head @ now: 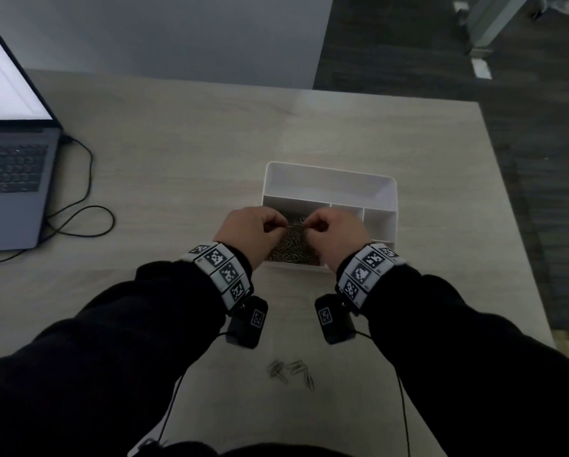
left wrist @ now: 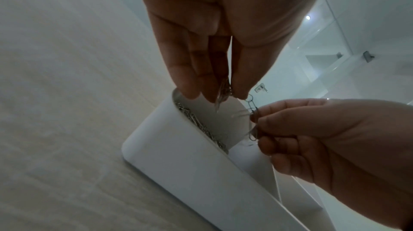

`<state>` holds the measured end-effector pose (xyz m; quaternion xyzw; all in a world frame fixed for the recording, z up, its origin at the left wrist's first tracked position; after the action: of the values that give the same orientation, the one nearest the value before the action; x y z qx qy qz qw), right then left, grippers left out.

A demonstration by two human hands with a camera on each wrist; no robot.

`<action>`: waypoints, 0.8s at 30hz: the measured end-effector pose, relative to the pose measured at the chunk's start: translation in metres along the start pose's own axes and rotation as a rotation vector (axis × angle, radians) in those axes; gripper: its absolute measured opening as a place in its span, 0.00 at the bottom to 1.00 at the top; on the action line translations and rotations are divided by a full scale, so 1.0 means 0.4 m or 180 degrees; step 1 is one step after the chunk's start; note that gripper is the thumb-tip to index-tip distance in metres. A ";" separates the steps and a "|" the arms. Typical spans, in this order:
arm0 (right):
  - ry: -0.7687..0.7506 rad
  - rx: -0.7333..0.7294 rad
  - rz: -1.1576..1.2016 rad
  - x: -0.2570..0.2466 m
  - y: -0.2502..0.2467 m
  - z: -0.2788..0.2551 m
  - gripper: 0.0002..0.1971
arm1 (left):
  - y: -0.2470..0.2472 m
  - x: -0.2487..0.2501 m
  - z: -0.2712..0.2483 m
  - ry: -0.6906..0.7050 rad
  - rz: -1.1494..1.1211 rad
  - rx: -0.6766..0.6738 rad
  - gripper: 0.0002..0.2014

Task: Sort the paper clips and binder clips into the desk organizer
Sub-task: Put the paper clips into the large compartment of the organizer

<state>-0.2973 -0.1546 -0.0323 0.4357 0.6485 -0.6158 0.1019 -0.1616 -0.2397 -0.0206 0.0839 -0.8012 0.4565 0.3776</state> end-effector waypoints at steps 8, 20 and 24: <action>-0.0234 -0.0057 -0.0101 -0.004 -0.018 -0.068 0.08 | 0.018 0.009 -0.072 0.0375 0.0226 -0.0051 0.06; -0.0285 -0.1677 -0.1067 0.113 0.205 -0.372 0.07 | 0.182 -0.176 -0.299 -0.0203 0.1062 -0.0973 0.07; -0.0187 -0.1862 -0.1221 0.137 0.249 -0.435 0.12 | 0.244 -0.206 -0.357 -0.0155 0.1375 -0.1150 0.15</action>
<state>-0.1910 0.0102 -0.1009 0.2404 0.8643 -0.4241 0.1235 -0.0753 -0.0881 -0.0994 -0.1466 -0.8777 0.3740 0.2611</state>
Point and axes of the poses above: each hand's wrist, its own z-axis towards the middle knuckle, its own y-axis out of the palm, x = y × z, the point moved 10 cm from there along z, towards the middle knuckle, and after that the axes turned 8 degrees about -y, right-handed, at the moved point
